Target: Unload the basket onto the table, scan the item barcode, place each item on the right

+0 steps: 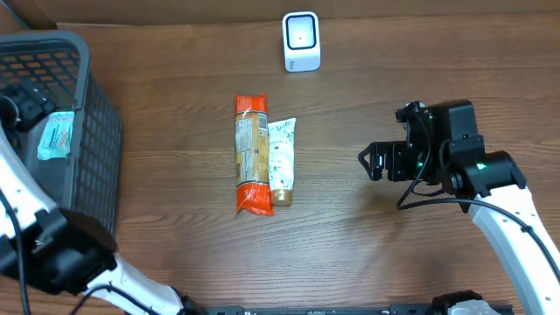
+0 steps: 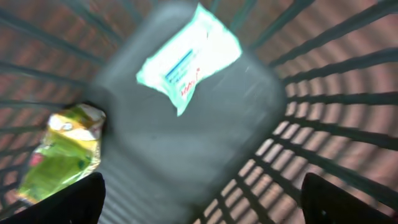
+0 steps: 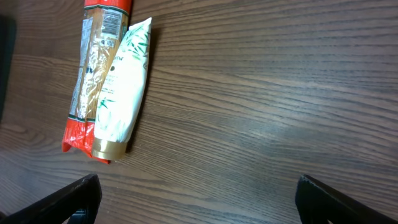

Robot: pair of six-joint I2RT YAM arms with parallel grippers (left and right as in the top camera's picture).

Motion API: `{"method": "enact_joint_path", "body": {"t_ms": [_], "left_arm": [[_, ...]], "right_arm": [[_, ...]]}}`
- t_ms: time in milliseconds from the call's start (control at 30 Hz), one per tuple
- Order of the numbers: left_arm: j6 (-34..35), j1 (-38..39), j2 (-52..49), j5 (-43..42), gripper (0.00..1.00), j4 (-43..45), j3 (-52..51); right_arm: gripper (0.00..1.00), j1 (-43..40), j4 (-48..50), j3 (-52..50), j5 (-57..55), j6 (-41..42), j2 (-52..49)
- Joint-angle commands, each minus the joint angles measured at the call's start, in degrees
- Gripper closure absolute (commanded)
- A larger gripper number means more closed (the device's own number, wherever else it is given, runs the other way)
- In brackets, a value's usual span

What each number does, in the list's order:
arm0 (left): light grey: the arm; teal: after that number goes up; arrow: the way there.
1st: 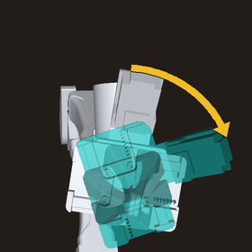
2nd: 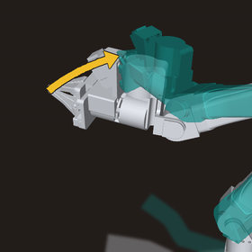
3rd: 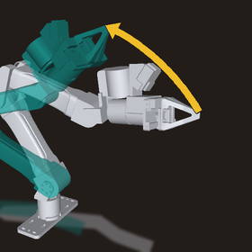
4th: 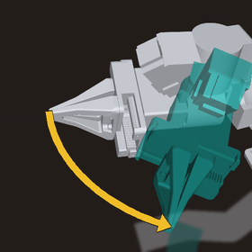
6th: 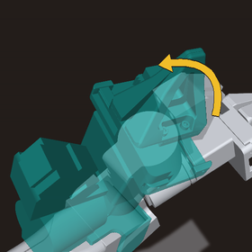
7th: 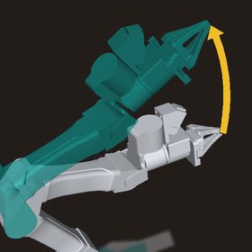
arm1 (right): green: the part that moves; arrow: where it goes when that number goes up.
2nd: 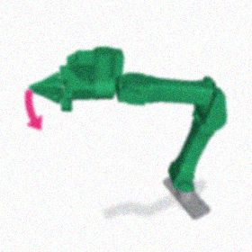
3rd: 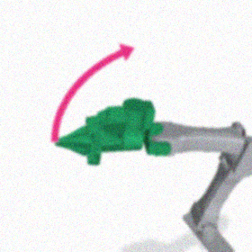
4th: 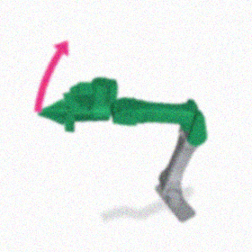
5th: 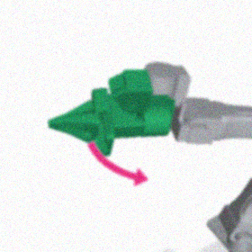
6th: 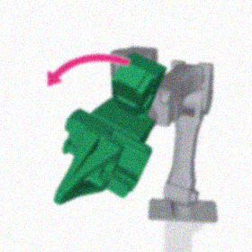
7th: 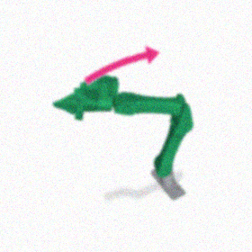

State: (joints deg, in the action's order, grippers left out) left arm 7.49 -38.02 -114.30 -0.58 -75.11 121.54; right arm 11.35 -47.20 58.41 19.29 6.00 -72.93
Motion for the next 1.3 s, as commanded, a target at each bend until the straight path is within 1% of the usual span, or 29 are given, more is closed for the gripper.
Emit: {"method": "enact_joint_path", "body": {"t_ms": [0,133,200,300,433,633,800,967,1033,1133,1233,1267], "left_arm": [[-4.00,-0.33,-3.76,1.81,0.09,0.35,-0.50],[-7.04,-0.31,-7.17,4.11,0.08,2.95,-0.50],[-10.51,-0.31,-9.20,4.17,0.06,4.76,-0.50],[-14.21,-0.31,-11.78,4.17,0.06,7.39,-0.50],[-15.13,-0.31,-15.56,4.17,0.04,10.38,-0.50],[-23.80,-0.31,-20.61,4.17,0.04,14.36,-0.50],[-24.28,-0.35,-22.91,4.20,0.05,18.01,-0.50],[-24.24,-0.35,-25.99,4.15,0.08,18.32,-0.52],[-24.26,-0.31,-27.34,4.17,0.08,17.84,-0.52],[-24.24,-0.28,-28.92,4.17,0.10,16.94,-0.55],[-24.24,-0.26,-29.70,4.17,0.20,16.74,-0.55],[-24.24,-0.26,-29.70,4.15,0.28,16.85,-0.55]], "right_arm": [[0.00,0.17,0.04,1.20,0.35,-0.02,0.13],[0.00,0.17,-0.22,1.18,0.35,-0.02,0.13],[0.00,0.17,-0.50,1.18,0.33,-0.02,0.13],[0.00,0.17,-0.94,1.18,0.33,-0.02,0.13],[0.00,0.17,-0.87,1.18,0.33,-0.02,0.13],[0.00,0.17,-0.96,1.18,0.33,-0.02,0.13],[0.00,0.17,-1.36,1.18,0.33,-0.02,0.13],[0.00,0.17,-1.99,1.18,0.33,0.00,0.13],[0.00,0.17,-2.29,1.18,0.33,-0.02,0.13],[0.00,0.17,-2.62,1.18,0.33,-0.02,0.13],[0.00,0.17,-2.67,1.18,0.33,-0.02,0.13],[0.00,0.17,-2.67,1.18,0.33,-0.02,0.13]]}}
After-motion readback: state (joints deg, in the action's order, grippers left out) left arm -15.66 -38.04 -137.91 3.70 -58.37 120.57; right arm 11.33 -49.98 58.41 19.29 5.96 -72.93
